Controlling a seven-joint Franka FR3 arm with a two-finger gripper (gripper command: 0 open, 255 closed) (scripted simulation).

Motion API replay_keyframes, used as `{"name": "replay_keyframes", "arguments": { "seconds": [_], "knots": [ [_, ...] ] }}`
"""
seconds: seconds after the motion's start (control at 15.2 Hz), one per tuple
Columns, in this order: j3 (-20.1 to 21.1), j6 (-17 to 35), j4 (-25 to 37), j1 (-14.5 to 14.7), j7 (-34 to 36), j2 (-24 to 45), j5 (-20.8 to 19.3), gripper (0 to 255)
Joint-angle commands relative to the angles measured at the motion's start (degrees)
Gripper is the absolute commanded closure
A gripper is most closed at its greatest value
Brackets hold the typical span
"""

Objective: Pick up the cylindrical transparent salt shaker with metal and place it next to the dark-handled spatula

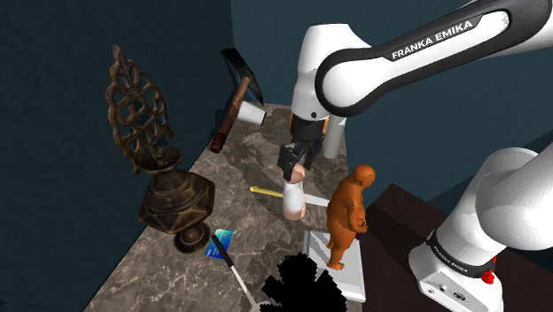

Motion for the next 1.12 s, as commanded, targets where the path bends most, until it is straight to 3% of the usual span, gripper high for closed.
{"name": "replay_keyframes", "arguments": {
  "seconds": [0.0, 0.26, 0.53, 1.06],
  "knots": [
    [0.0, 0.0, 0.0, 0.0, 0.0, 0.0, 0.0, 0],
    [0.0, 0.0, 0.0, 0.0, 0.0, 0.0, 0.0, 0],
    [-1.5, -8.0, 4.6, -0.6, 0.2, -3.4, -1.0, 0],
    [-1.6, -8.0, 4.6, -0.6, 0.2, -3.4, -1.0, 0]
  ]
}}
